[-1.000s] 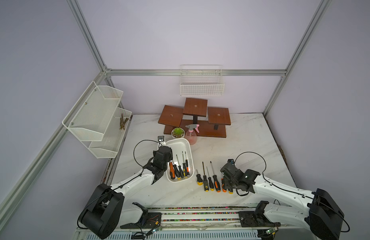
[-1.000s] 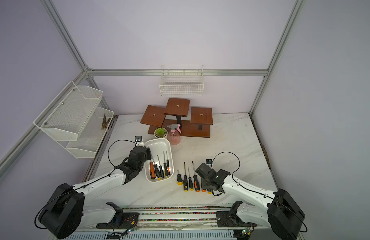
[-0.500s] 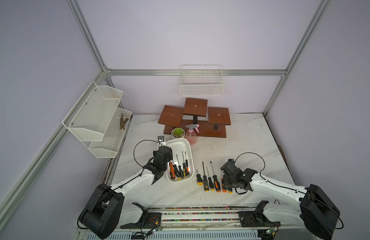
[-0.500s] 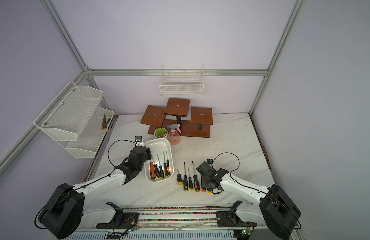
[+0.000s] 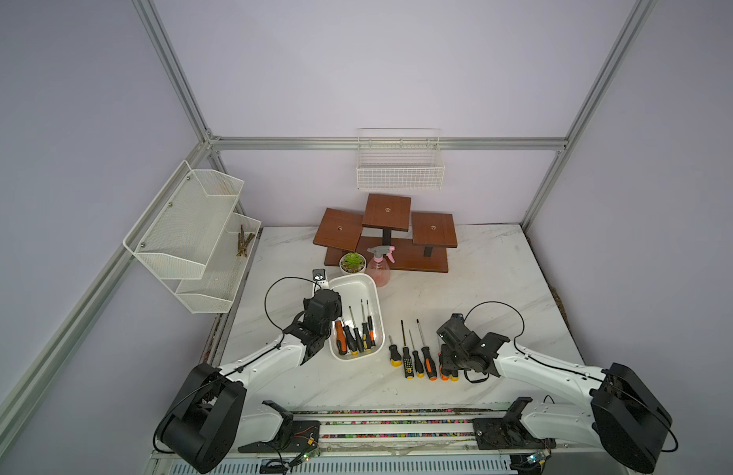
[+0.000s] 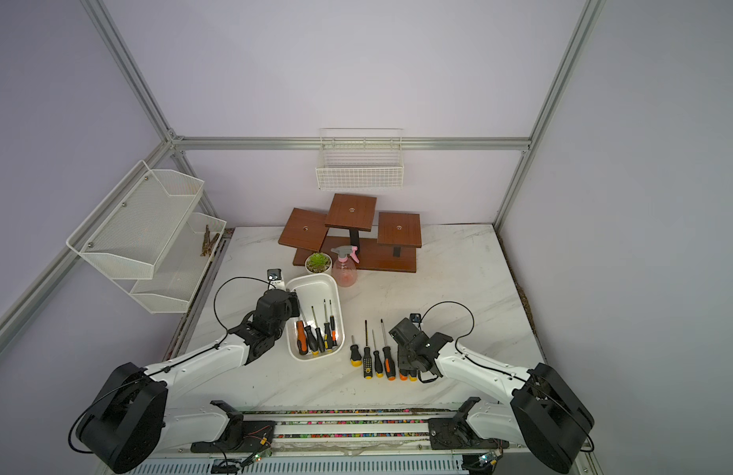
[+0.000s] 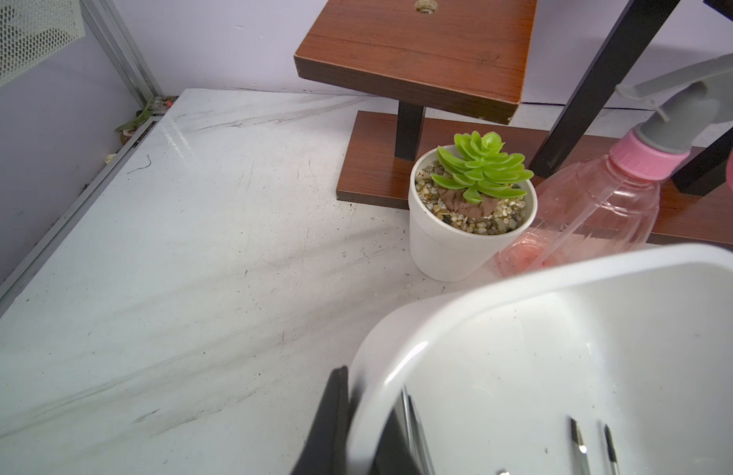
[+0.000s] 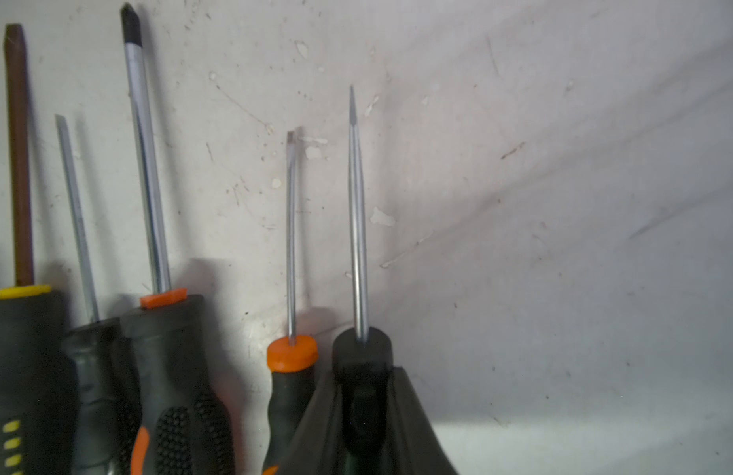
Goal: Take out the screwdriver from the storage box
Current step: Place the screwdriver at the center of the board, then pick up the screwdriver from the storage box.
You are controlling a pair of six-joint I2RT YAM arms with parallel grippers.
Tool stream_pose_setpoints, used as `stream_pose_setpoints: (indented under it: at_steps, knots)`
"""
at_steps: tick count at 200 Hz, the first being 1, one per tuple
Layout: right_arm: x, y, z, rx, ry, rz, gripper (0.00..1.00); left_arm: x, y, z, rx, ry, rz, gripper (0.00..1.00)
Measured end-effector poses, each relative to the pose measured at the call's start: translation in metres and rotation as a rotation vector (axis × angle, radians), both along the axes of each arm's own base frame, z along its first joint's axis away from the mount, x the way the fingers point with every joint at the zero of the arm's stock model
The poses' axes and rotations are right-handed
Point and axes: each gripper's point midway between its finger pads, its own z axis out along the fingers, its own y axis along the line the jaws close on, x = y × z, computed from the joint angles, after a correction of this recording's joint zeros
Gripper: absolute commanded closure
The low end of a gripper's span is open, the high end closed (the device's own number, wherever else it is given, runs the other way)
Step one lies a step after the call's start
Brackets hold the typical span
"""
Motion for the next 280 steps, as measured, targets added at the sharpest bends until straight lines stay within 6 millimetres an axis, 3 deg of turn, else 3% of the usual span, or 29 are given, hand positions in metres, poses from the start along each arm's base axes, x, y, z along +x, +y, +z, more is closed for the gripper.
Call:
stream_pose_setpoints:
  at_steps: [36,111,178,232,258,280]
  knots:
    - [0.000,0.000,0.000,0.001,-0.001,-0.001,0.70,0.000,0.000,0.000,0.000,0.000,0.000,1.00]
    - [0.001,0.000,0.002,0.009,-0.004,-0.006,0.70,0.000,0.000,0.000,0.000,0.000,0.000,1.00]
    - [0.008,0.011,0.029,0.079,-0.058,0.009,0.69,0.000,0.000,0.000,0.000,0.000,0.000,1.00]
    - [0.025,0.051,0.089,0.175,-0.138,0.102,0.67,0.000,0.000,0.000,0.000,0.000,0.000,1.00]
    - [0.030,0.091,0.125,0.218,-0.187,0.186,0.66,0.000,0.000,0.000,0.000,0.000,0.000,1.00]
    - [0.033,0.127,0.139,0.237,-0.199,0.250,0.63,0.000,0.000,0.000,0.000,0.000,0.000,1.00]
